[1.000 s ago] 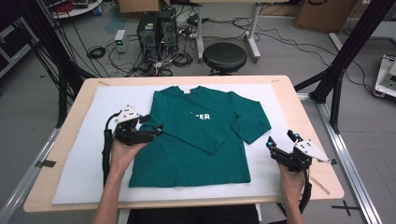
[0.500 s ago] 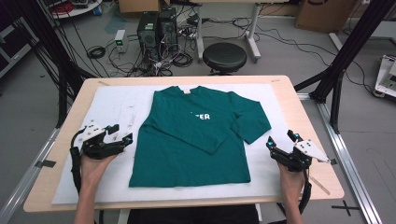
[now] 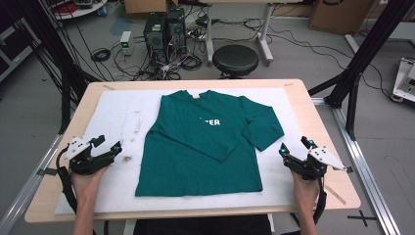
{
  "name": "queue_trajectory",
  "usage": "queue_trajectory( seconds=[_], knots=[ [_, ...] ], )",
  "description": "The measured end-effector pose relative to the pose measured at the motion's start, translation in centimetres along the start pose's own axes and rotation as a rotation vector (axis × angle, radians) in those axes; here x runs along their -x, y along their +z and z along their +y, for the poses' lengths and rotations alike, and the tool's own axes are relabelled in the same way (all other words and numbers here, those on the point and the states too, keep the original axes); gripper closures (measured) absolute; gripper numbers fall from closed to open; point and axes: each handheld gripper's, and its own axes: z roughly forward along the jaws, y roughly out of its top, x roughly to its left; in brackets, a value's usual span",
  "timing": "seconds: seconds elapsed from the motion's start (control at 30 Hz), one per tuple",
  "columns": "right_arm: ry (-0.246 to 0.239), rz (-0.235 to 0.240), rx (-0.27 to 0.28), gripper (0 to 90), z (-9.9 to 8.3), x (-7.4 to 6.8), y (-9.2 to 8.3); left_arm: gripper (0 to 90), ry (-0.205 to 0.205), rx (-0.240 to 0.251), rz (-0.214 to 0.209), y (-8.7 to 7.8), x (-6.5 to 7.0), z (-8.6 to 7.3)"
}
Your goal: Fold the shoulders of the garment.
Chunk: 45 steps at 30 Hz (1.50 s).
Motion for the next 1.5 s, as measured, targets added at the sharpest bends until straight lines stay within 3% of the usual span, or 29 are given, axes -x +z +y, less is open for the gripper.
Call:
queue_trajectory(
  seconds=[0.33,0.6,1.03,1.27,1.3,1.37,1.5],
  knots=[
    [0.000,-0.001,-0.001,19.4,0.0,0.0,0.0,29.6,-0.010,-0.010,0.018,0.0,-0.4,-0.8],
    [-0.002,-0.005,-0.008,19.4,0.0,0.0,0.1,29.6,-0.057,-0.023,0.007,0.2,-0.9,-1.3],
    [-0.026,-0.015,-0.045,19.7,0.2,-0.3,0.5,29.8,-0.029,-0.043,0.010,0.3,-0.7,-1.2],
    [0.025,0.026,-0.083,20.7,0.5,0.1,0.9,29.9,-0.032,-0.046,0.008,0.4,-0.7,-1.2],
    [0.028,0.042,-0.090,24.8,0.7,0.0,1.0,29.9,-0.032,-0.046,0.008,0.4,-0.7,-1.2],
    [-0.015,0.064,-0.125,29.9,1.4,-0.5,1.4,29.9,-0.032,-0.045,0.010,0.4,-0.7,-1.2],
    [-0.040,0.152,-0.215,35.9,3.1,-1.3,2.9,29.9,-0.030,-0.046,0.011,0.4,-0.6,-1.2]
  ],
)
